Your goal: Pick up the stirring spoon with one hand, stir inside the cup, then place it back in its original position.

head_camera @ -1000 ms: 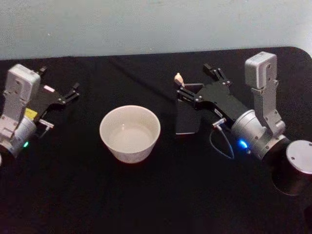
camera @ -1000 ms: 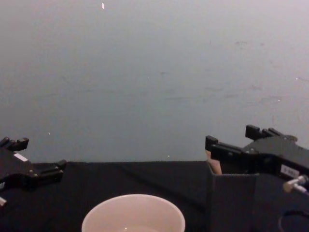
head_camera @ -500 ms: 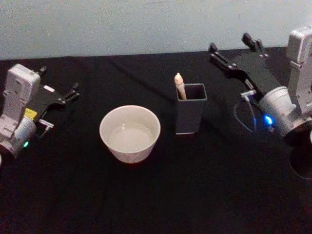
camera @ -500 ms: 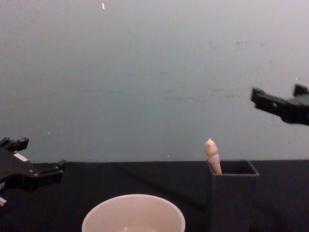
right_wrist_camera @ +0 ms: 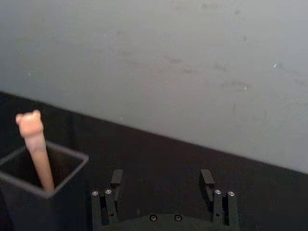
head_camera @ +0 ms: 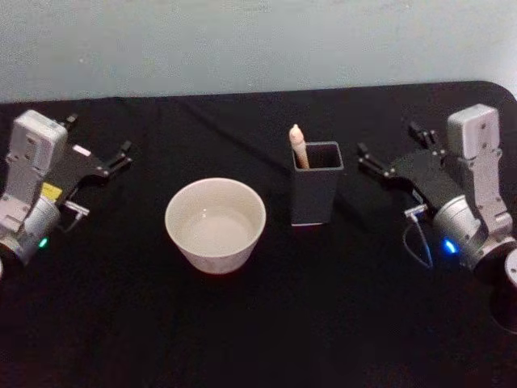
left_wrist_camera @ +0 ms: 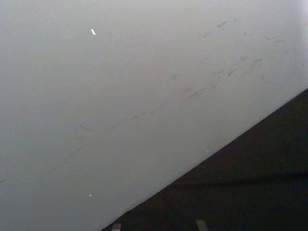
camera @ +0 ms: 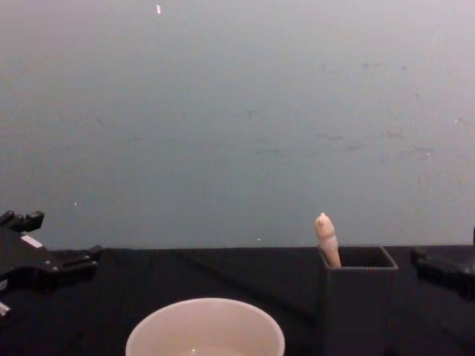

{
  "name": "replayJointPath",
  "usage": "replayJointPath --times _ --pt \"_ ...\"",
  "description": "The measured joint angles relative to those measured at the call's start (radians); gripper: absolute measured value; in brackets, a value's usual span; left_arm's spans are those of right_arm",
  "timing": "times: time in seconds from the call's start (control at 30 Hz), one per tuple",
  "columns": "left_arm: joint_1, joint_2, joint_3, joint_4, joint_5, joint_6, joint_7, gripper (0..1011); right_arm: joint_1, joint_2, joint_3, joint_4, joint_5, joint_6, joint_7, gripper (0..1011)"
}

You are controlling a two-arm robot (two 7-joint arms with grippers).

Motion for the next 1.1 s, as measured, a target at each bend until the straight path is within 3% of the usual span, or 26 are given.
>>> replayJointPath --times 0.5,1.1 --pt "0.0 0.0 0.0 0.0 0.0 0.0 0.0 1001 0.002 -0.013 -0.003 0.047 -0.056 0.003 0.024 1002" --pt "0.0 0.0 0.0 0.0 0.0 0.0 0.0 1001 0.002 -0.012 -0.002 0.044 -0.054 0.003 0.023 1003"
